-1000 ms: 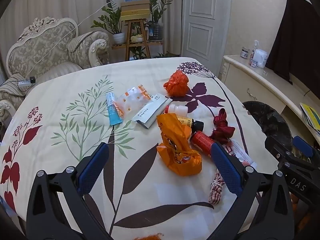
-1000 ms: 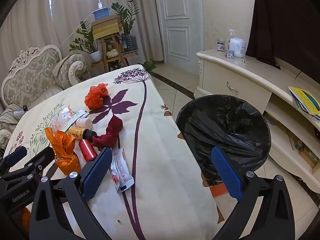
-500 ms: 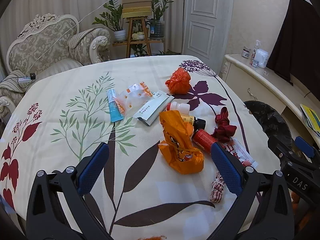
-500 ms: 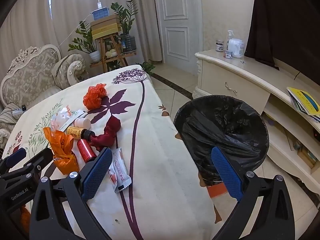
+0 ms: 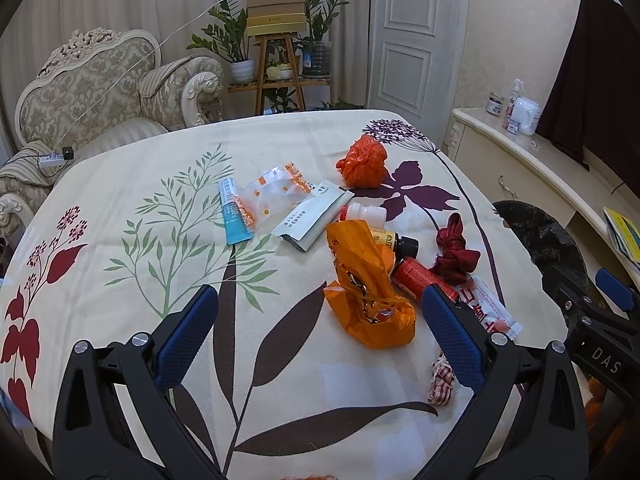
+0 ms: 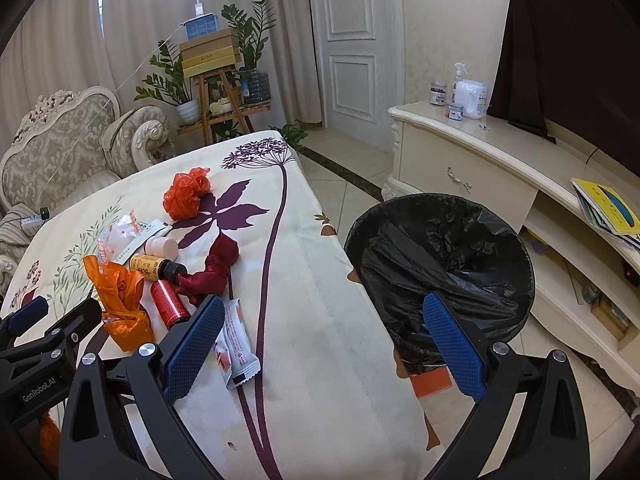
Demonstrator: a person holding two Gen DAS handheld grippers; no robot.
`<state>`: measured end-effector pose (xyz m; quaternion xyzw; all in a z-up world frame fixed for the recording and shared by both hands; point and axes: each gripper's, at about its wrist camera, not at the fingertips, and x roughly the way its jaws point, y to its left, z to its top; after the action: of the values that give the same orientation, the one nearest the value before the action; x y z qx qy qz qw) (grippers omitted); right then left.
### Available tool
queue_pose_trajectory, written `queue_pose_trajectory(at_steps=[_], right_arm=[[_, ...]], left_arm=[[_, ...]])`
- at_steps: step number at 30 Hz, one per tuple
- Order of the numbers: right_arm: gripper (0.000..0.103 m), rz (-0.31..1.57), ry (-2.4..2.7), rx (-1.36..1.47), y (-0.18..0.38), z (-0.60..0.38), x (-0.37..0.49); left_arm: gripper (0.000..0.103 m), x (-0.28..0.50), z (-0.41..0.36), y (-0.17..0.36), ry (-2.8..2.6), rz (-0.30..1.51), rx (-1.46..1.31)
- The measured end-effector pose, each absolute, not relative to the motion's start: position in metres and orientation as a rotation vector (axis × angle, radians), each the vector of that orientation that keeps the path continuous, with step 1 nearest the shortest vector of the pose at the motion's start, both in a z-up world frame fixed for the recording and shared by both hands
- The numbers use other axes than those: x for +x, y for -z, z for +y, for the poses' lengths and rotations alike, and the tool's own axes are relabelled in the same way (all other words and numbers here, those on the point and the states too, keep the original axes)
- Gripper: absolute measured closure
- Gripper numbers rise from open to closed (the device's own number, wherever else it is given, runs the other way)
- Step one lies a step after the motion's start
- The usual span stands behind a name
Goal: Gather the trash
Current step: 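Move both tools toward the trash items on the bedspread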
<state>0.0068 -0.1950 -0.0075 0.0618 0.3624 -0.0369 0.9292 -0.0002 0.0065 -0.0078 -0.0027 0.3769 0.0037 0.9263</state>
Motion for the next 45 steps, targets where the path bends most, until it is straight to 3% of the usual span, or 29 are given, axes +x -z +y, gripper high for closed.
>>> queue_pose_trajectory(at_steps=[45], right_arm=[[0.006, 0.759, 0.131, 0.094, 0.012, -0.193, 0.009]], left_arm=[[0.005, 0.004, 0.017, 0.017, 0.0, 0.813, -0.034]])
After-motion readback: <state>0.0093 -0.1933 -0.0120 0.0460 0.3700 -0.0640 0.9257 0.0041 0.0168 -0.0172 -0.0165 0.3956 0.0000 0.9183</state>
